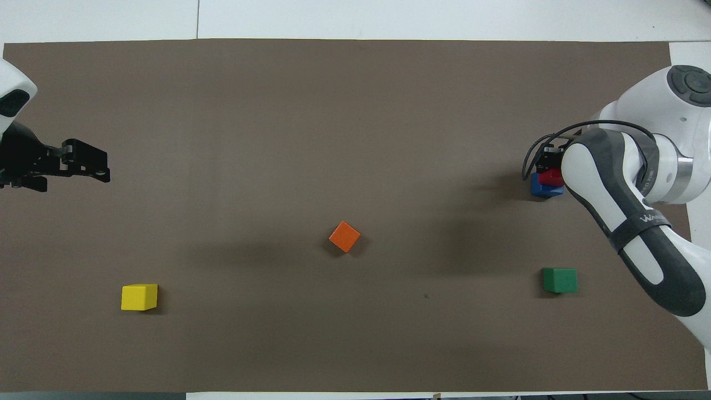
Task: Transfer red block to right arm and stack on blue block
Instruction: 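Lower the red cube onto the blue cube with the right gripper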
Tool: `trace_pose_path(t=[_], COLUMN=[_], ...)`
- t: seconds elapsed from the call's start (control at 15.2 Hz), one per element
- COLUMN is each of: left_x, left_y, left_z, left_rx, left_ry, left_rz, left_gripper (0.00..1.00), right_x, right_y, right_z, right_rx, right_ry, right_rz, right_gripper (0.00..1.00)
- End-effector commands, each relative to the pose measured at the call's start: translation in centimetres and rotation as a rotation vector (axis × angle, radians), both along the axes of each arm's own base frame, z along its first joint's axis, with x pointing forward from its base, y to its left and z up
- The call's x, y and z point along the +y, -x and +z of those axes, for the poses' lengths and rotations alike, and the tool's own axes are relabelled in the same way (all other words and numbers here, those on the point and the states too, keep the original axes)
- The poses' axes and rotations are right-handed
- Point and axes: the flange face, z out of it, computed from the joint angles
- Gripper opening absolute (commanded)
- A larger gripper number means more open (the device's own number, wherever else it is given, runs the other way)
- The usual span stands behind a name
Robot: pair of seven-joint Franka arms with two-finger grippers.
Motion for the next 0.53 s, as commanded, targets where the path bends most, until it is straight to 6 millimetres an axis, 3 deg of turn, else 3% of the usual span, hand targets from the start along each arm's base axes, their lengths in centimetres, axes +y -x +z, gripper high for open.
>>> trace_pose_path(t=[0.0,0.46], left_x=[-0.08,-0.06], left_y=[-0.47,-0.46], left_z=[0.40,0.44], left_rx=[-0.016,-0.018], left_ry=[0.003,0.017], left_rz=[-0.010,-0.008], left_gripper=[1.00,1.00], right_x=[-0.12,-0.77], right_y=[0.67,0.93], right_z=[-0.56,-0.69], right_rx=[0.002,0.015], right_ry=[0.015,0.011], right_rz=[0.014,0.021], right_gripper=[0.00,0.00])
